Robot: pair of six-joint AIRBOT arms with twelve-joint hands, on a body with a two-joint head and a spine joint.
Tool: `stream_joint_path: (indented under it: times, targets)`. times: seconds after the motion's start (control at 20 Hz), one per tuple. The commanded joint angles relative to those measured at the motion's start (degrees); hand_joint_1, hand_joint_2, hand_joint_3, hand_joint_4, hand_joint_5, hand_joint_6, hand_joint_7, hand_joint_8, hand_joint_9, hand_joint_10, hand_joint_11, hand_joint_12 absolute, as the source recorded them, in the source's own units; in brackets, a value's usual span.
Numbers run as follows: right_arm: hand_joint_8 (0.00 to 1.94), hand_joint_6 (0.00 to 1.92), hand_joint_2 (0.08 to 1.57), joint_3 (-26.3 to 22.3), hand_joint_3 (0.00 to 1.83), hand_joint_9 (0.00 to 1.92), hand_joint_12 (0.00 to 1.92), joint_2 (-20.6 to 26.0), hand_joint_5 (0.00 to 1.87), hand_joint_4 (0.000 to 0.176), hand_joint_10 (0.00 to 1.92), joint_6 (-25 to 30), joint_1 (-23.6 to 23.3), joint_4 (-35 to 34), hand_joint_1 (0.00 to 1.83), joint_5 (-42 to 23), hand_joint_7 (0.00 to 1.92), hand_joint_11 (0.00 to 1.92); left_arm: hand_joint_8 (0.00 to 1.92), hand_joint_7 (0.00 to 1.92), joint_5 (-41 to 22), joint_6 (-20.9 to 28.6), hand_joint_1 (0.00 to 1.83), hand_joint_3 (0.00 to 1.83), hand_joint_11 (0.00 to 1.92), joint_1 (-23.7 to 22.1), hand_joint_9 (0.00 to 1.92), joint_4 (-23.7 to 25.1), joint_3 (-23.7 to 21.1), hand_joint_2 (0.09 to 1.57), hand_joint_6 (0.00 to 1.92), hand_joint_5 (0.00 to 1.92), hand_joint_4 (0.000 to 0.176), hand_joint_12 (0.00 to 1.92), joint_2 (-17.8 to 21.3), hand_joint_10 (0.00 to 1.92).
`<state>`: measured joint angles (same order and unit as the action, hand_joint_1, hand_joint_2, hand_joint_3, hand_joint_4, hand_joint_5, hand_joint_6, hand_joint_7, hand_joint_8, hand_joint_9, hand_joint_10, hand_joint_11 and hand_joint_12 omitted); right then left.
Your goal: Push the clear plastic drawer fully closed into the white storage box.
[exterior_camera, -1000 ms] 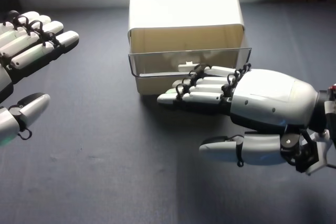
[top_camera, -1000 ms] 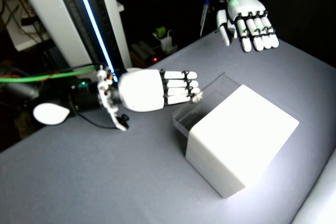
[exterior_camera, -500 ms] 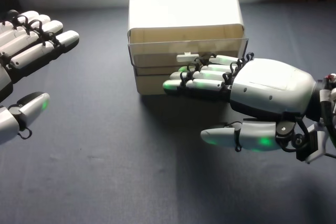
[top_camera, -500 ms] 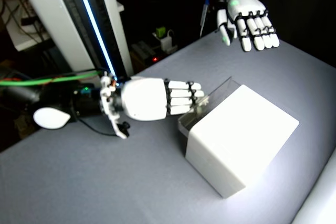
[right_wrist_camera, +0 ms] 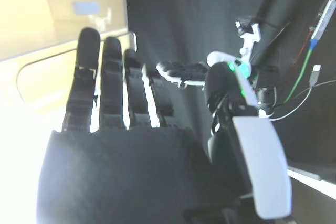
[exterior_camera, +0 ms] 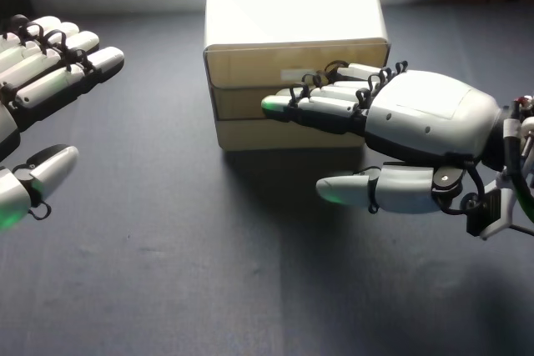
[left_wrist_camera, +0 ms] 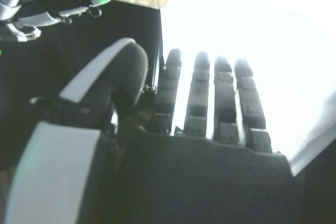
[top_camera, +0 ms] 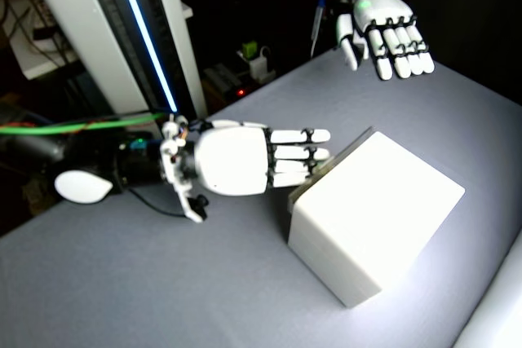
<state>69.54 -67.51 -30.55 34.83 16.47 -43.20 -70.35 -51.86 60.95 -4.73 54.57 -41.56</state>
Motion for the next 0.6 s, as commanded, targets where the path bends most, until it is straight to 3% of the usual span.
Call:
stream_joint_path:
  times: [0.0, 0.05, 0.1, 0.25, 0.35, 0.4, 0.5, 0.55]
  targets:
    - [0.00, 0.04, 1.37, 0.35, 0.00, 0.23, 1.33, 0.03, 0.21, 0.028, 0.00, -0.04, -0.89, -1.77, 0.45, -6.31, 0.17, 0.00, 0.00, 0.00, -7.21, -0.08, 0.17, 0.28, 0.00, -0.22, 0.00, -1.09, 0.11, 1.57, 0.00, 0.00, 0.068, 0.00, 0.40, 0.00]
    - [0.00, 0.03, 1.37, 0.49, 0.00, 0.25, 1.37, -0.01, 0.21, 0.017, 0.01, -0.24, -1.02, -2.00, 0.44, -6.17, 0.17, 0.00, 0.00, 0.00, -7.23, -0.08, 0.23, 0.27, 0.00, -0.22, 0.00, -1.11, 0.12, 1.57, 0.00, 0.00, 0.060, 0.00, 0.40, 0.00]
    - [0.01, 0.03, 1.37, 0.55, 0.00, 0.28, 1.38, -0.01, 0.22, 0.000, 0.02, -0.67, -1.06, -2.53, 0.47, -6.13, 0.19, 0.00, 0.00, 0.00, -7.23, -0.08, 0.24, 0.27, 0.00, -0.22, 0.00, -1.11, 0.13, 1.57, 0.00, 0.00, 0.063, 0.00, 0.39, 0.00]
    - [0.00, 0.01, 1.38, 0.71, 0.00, 0.23, 1.30, -0.01, 0.18, 0.000, 0.00, -0.77, -1.06, -2.96, 0.52, -6.07, 0.14, 0.00, 0.00, 0.00, -7.27, -0.08, 0.15, 0.28, 0.00, -0.21, 0.00, -1.15, 0.14, 1.57, 0.00, 0.00, 0.063, 0.00, 0.36, 0.00]
    - [0.00, 0.00, 1.39, 0.84, 0.00, 0.16, 1.09, -0.01, 0.14, 0.000, 0.00, -0.77, -1.06, -3.28, 0.57, -6.07, 0.08, 0.00, 0.00, 0.00, -7.26, -0.08, 0.15, 0.28, 0.00, -0.21, 0.00, -1.16, 0.15, 1.57, 0.00, 0.00, 0.065, 0.00, 0.35, 0.00]
    - [0.00, 0.00, 1.39, 1.04, 0.00, 0.15, 1.00, -0.02, 0.14, 0.000, 0.00, -0.78, -1.06, -3.45, 0.60, -6.05, 0.08, 0.00, 0.00, 0.00, -7.26, -0.08, 0.12, 0.27, 0.00, -0.21, 0.00, -1.19, 0.17, 1.57, 0.00, 0.00, 0.077, 0.00, 0.34, 0.00]
    - [0.00, 0.00, 1.39, 1.45, 0.00, 0.05, 0.69, -0.05, 0.04, 0.000, 0.00, -0.78, -1.06, -4.18, 0.60, -5.82, 0.01, 0.00, 0.00, 0.00, -7.26, -0.08, 0.11, 0.27, 0.00, -0.21, 0.00, -1.28, 0.23, 1.57, 0.00, 0.00, 0.081, 0.00, 0.31, 0.00]
    - [0.00, 0.00, 1.39, 1.63, 0.00, 0.03, 0.62, -0.05, 0.01, 0.000, 0.00, -0.78, -1.06, -4.55, 0.60, -5.78, 0.00, 0.00, 0.00, 0.00, -7.27, -0.08, 0.05, 0.27, 0.00, -0.20, 0.00, -1.31, 0.24, 1.57, 0.00, 0.00, 0.076, 0.00, 0.30, 0.00]
